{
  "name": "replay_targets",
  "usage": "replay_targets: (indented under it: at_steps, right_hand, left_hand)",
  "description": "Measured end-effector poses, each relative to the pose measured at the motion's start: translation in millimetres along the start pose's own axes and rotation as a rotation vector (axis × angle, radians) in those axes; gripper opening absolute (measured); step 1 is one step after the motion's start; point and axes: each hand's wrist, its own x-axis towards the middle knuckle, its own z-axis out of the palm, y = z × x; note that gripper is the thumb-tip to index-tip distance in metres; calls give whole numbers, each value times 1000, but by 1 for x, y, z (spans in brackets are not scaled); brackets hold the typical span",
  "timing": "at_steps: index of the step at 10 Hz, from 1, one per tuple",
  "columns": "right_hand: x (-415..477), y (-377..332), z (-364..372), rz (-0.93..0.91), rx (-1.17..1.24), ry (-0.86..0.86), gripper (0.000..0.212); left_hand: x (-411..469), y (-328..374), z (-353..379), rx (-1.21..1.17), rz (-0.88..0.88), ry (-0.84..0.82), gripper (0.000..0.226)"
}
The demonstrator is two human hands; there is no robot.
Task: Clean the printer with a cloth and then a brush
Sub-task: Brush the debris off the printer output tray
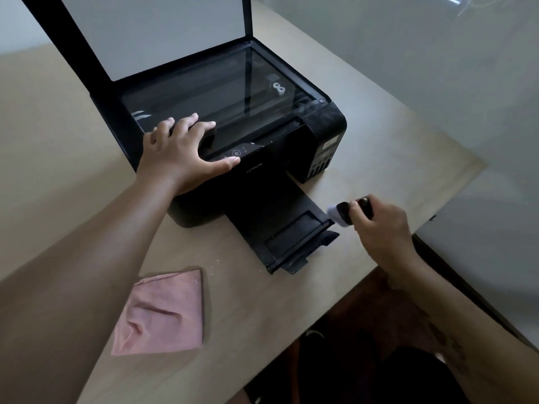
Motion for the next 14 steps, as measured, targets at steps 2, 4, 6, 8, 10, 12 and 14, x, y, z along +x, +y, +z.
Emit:
replay_targets:
  at_steps: [2,4,6,8,10,12,14]
  right_hand:
    - [-22,18,8,117,71,-101,32]
    - [-12,-2,34,154,211,-7,30]
    - [-27,-28,64,-75,133,-444,19]
    - [-6,-24,51,-39,-80,-106,27]
    - [3,-39,73,-94,77,-296,17]
    - [15,-60,98,-384,-20,-376,19]
    - [53,-52,98,-247,-32,-82,18]
  left_hand:
    - [0,1,0,-3,3,0,96]
    - [0,3,0,-1,1,4,96]
    - [1,2,2,-1,5,13,95]
    - [1,3,0,-11,5,4,95]
    - [1,2,1,-7,7,11,94]
    - [0,2,1,2,17,19,94]
    - [-1,3,0,16,20,39,92]
